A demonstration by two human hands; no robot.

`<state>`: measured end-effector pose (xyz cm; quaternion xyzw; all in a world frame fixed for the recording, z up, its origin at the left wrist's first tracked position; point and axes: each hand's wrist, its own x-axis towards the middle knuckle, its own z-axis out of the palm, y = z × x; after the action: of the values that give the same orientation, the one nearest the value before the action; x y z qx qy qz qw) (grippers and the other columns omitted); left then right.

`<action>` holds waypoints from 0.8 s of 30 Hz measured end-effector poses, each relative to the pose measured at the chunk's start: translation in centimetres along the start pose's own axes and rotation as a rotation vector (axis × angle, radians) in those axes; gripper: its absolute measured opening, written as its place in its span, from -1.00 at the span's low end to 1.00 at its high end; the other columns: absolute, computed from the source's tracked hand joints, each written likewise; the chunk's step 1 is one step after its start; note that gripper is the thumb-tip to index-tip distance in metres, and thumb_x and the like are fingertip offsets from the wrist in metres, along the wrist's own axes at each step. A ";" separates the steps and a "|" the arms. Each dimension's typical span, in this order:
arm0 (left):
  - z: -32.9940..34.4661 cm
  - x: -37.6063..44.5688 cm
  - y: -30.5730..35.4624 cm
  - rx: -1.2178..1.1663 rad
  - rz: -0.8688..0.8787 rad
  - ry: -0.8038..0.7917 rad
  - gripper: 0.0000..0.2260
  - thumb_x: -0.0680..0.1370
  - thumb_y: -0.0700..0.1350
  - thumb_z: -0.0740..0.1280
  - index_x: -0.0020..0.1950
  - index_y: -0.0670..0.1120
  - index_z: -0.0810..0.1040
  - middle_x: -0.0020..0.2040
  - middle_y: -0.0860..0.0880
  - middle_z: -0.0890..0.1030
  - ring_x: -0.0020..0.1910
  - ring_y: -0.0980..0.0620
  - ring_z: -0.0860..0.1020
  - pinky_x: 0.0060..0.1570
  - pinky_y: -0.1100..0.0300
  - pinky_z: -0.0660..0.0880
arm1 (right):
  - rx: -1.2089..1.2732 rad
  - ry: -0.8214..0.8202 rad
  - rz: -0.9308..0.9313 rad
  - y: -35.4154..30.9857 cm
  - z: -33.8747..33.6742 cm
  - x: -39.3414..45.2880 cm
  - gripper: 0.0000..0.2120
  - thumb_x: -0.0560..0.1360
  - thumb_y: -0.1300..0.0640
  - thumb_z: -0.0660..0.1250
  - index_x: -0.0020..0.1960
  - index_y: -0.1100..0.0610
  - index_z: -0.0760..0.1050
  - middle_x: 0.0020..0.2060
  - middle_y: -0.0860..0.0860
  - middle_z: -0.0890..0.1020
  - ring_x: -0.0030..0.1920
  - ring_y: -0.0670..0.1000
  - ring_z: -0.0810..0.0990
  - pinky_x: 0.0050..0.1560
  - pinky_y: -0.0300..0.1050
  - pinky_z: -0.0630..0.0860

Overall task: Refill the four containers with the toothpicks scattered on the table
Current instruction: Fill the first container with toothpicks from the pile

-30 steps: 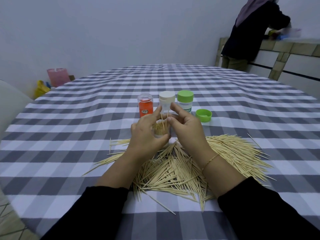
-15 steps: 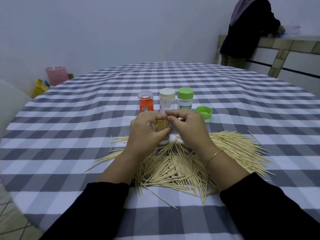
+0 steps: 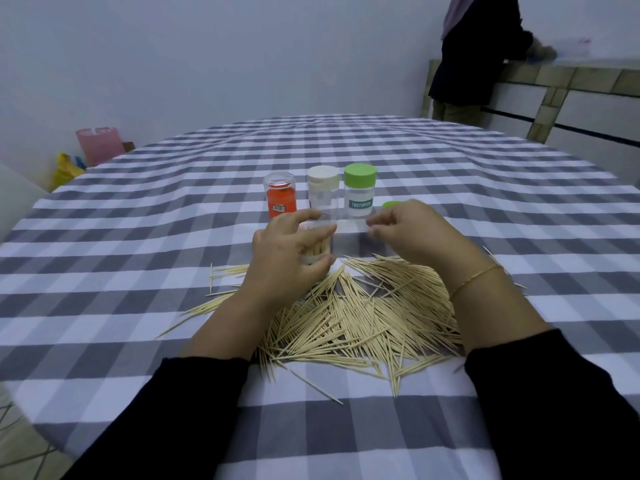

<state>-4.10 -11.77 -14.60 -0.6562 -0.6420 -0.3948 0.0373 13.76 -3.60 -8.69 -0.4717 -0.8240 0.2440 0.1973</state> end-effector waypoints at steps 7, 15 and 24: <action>-0.1 0.1 0.0 0.042 0.034 0.008 -0.56 0.44 0.08 0.32 0.31 0.05 0.54 0.23 0.20 0.53 0.33 0.02 0.38 0.23 0.02 0.15 | -0.422 -0.298 0.169 1.4 0.8 0.2 -0.70 0.41 -0.14 0.42 -0.23 0.07 0.46 -0.22 0.01 0.52 -0.06 0.08 0.51 -0.09 -0.10 0.38; -0.3 -0.2 0.5 -0.050 -0.052 -0.008 -0.41 0.45 0.01 0.42 0.46 0.08 0.35 0.15 0.33 0.46 0.29 0.15 0.35 0.31 0.09 0.12 | -0.621 -0.219 0.119 0.6 2.5 0.4 -0.77 0.49 0.03 0.34 -0.30 0.05 0.39 -0.31 -0.03 0.46 -0.08 0.09 0.43 0.11 0.03 0.22; -0.4 -0.1 0.6 -0.088 -0.091 0.024 -0.24 0.43 -0.08 0.50 0.53 0.05 0.18 0.22 0.21 0.42 0.21 0.23 0.30 0.33 0.01 0.20 | -0.732 0.008 -0.060 0.0 3.8 -0.3 -0.84 0.50 0.25 0.13 -0.03 0.06 0.42 -0.13 0.02 0.50 0.03 0.12 0.52 0.24 0.07 0.24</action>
<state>-3.72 -12.23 -14.07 -0.6223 -0.6528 -0.4320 -0.0018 11.76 -4.66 -11.79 -0.4878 -0.8694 -0.0749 0.0255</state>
